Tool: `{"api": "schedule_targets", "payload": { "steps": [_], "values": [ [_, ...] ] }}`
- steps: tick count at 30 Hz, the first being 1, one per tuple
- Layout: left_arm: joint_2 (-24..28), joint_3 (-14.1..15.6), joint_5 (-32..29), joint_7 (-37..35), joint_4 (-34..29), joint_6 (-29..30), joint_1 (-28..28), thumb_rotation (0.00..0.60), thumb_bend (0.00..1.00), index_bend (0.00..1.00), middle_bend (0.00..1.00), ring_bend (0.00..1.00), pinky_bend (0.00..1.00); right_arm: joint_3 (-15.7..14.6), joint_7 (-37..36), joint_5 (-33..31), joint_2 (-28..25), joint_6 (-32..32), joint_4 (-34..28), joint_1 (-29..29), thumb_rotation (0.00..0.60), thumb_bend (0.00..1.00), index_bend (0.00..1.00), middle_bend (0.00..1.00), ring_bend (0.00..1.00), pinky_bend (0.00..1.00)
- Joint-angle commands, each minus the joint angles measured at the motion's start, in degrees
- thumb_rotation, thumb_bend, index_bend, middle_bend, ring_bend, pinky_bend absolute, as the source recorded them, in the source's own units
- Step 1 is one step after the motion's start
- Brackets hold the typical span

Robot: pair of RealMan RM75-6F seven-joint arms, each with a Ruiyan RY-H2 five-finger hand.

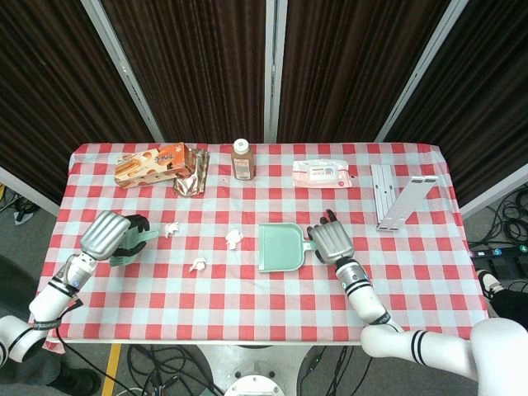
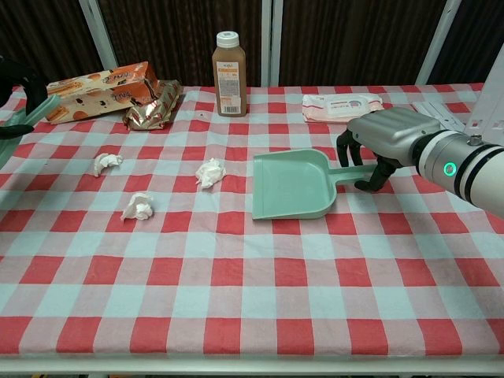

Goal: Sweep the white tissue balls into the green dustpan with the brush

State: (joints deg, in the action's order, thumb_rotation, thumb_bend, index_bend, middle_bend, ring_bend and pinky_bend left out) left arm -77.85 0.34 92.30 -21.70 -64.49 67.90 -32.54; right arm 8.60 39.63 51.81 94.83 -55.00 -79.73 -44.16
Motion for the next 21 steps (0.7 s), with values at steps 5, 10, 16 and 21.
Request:
{"api": "schedule_targets", "payload": {
  "steps": [5, 10, 16, 21],
  "values": [
    [-4.1, -0.5, -0.4, -3.5, 7.5, -4.7, -3.3, 0.6, 0.48, 0.56, 0.6, 0.74, 0.88, 1.3, 2.8, -5.6, -3.8, 1.5, -5.3, -1.7, 0.6, 0.41, 0.66, 0.59, 0.27, 0.12],
    [-8.7, -0.5, 0.3, -7.6, 15.1, -7.1, -6.1, 0.6, 0.48, 0.56, 0.6, 0.72, 0.88, 1.4, 6.9, -9.4, -5.3, 0.5, -8.4, -3.9, 0.6, 0.41, 0.66, 0.59, 0.27, 0.12],
    [-13.1, -0.7, 1.2, -17.0, 20.3, -7.7, -9.1, 0.6, 0.5, 0.57, 0.6, 0.68, 0.88, 0.6, 9.9, -13.2, -5.0, 0.3, -8.7, -6.1, 0.6, 0.41, 0.66, 0.59, 0.27, 0.12],
    [-16.2, 0.1, 3.0, -22.4, 23.4, -7.4, -11.7, 0.6, 0.51, 0.58, 0.6, 0.63, 0.88, 0.1, 9.8, -14.0, -3.4, -0.4, -8.2, -7.0, 0.6, 0.41, 0.66, 0.59, 0.27, 0.12]
  ]
}}
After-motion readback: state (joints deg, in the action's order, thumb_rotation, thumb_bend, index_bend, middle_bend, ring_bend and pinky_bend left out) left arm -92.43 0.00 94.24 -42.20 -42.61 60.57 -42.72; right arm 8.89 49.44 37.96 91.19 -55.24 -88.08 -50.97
